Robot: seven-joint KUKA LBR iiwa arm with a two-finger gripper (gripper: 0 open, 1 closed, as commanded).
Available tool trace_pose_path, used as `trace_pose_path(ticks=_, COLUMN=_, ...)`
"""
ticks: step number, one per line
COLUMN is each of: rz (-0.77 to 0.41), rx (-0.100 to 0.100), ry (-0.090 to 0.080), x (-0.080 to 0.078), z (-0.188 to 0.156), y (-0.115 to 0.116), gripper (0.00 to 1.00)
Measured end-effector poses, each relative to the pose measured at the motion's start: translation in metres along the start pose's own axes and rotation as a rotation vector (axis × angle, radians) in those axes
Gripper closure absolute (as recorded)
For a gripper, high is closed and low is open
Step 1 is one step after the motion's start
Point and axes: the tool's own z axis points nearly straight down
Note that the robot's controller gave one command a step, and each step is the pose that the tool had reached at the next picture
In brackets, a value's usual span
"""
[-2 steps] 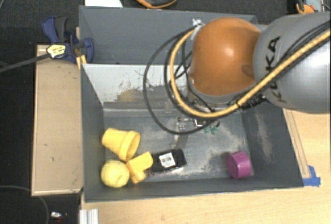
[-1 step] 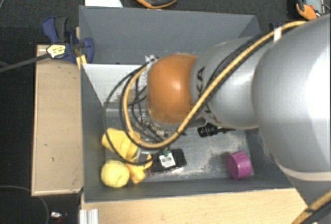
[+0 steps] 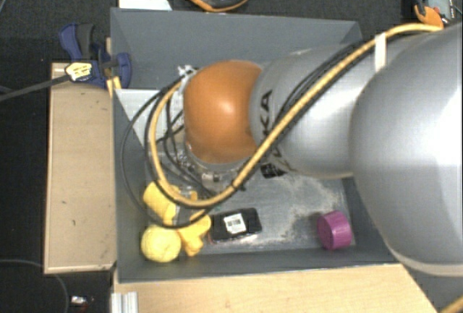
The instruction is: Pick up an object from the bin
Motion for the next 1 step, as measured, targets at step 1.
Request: trace_pose_path(ticks=1, rz=0.264, rx=0.002, ry=0.008, x=-0.0127, z=0.0359, y=0.0215, gripper=0.0)
